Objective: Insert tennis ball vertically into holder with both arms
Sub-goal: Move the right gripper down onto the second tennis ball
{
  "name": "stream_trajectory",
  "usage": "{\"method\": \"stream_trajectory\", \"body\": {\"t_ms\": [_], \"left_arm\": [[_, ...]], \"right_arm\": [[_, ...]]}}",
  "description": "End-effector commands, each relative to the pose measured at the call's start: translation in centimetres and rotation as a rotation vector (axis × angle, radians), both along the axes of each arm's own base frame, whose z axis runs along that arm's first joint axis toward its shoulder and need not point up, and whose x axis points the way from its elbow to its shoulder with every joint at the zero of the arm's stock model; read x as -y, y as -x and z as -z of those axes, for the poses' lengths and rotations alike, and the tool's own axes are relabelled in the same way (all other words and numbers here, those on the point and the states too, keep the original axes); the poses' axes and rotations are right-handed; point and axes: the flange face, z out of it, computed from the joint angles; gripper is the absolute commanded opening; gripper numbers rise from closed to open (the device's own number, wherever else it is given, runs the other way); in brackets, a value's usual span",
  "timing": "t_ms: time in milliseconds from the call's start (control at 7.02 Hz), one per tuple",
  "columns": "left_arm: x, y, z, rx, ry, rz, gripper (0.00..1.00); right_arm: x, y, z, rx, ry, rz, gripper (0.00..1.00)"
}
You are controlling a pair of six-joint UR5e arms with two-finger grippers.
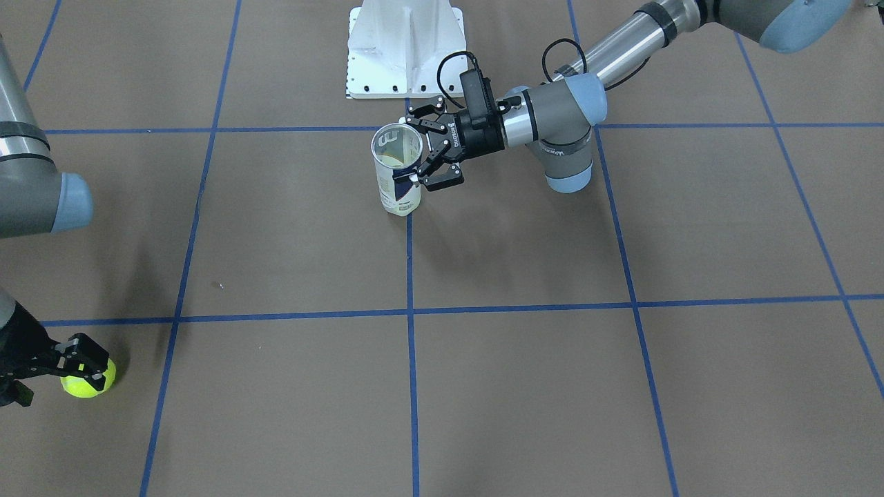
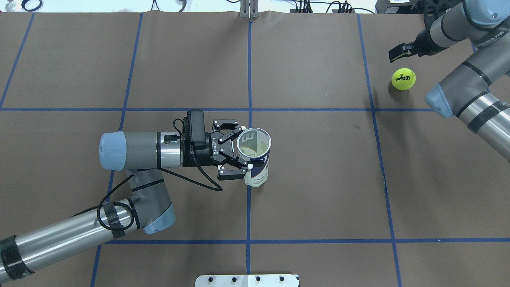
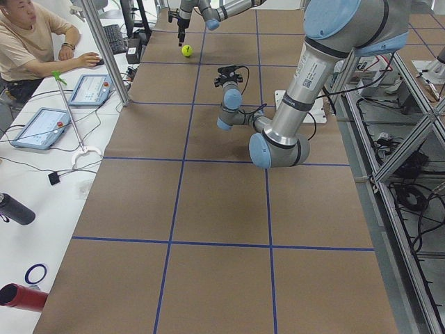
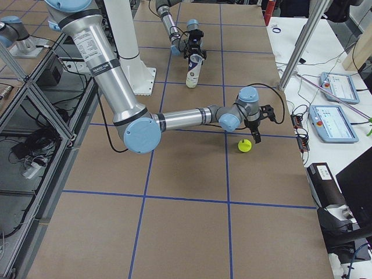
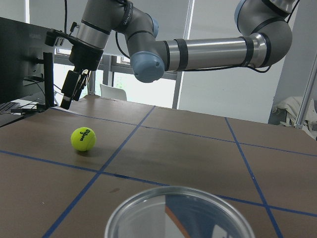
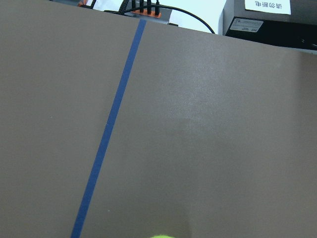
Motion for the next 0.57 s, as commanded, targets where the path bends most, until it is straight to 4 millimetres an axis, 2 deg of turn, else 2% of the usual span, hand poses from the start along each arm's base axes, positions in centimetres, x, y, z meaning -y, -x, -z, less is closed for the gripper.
{"method": "stream_trajectory", "body": {"t_ms": [0,427], "left_arm": [[-0.1,-0.1,0.0,0.0,0.001,-0.002,0.88],[-0.1,-0.1,0.0,0.0,0.001,-0.002,0.89]], "right_arm": [[-3.2,0.4,-4.7,-0.004,-0.018,0.002,0.99],[-3.9,2.0,-5.2,-0.03,-0.022,0.003,0.99]]}}
